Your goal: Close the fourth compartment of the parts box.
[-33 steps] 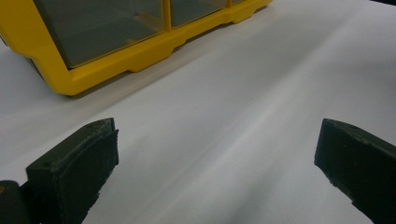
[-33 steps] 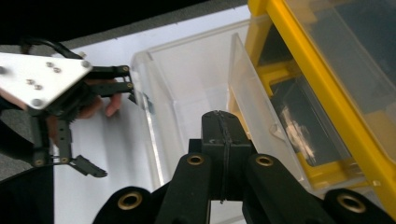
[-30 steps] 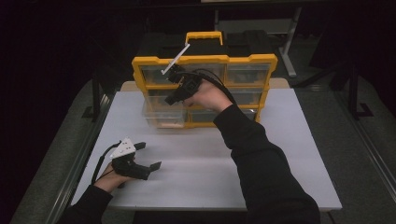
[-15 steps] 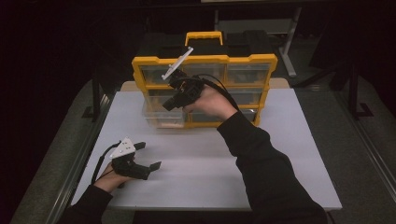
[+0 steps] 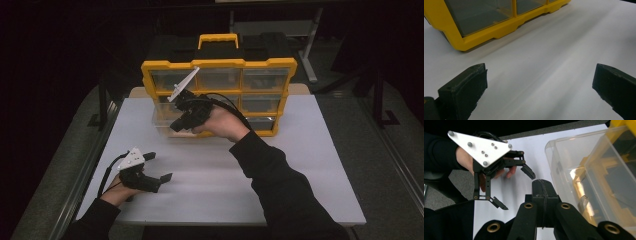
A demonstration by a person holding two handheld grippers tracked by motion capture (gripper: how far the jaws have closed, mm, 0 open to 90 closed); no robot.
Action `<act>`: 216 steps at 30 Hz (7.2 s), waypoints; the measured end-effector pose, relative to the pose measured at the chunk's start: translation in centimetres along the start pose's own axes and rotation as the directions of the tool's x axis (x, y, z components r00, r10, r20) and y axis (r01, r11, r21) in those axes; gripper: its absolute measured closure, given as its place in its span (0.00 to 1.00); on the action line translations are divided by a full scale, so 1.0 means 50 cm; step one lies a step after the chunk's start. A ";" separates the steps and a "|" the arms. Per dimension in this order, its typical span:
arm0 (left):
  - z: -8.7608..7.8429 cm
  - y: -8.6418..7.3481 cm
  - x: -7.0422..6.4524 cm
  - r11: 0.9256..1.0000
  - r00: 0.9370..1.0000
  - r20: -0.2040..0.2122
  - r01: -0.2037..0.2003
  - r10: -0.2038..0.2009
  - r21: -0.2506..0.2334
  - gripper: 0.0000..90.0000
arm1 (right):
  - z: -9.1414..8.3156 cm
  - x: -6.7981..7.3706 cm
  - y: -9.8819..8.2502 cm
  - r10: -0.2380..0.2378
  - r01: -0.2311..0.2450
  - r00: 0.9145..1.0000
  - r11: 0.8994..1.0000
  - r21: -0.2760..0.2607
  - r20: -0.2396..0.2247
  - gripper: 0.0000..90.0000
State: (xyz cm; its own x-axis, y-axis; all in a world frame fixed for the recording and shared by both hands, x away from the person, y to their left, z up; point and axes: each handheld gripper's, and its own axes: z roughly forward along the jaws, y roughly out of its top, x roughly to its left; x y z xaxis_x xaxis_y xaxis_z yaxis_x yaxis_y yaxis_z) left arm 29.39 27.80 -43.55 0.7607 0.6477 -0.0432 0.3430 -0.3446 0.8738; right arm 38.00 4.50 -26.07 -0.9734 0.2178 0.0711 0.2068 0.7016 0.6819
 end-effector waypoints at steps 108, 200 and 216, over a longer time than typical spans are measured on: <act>0.003 0.002 0.002 1.000 1.000 0.006 0.001 -0.001 -0.002 0.00 | 0.032 -0.130 0.008 0.112 -0.094 0.955 0.993 -0.077 0.274 0.99; 0.001 -0.005 0.000 1.000 1.000 0.009 -0.005 0.005 0.027 0.00 | -0.059 -0.019 -0.481 0.365 -0.302 0.852 0.928 -0.218 0.375 0.00; 0.000 -0.005 0.001 1.000 1.000 0.008 -0.010 0.010 0.028 0.00 | -0.075 0.014 -0.569 0.413 -0.335 0.823 0.907 -0.253 0.390 0.00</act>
State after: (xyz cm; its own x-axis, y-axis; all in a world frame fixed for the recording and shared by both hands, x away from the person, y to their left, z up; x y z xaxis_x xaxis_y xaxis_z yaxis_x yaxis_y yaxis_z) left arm 29.35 27.91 -43.76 0.7682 0.6391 -0.0381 0.3506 -0.3701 0.8603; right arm 31.07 -17.87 -42.69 -0.6770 0.7339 0.0559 0.4892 0.3919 0.7792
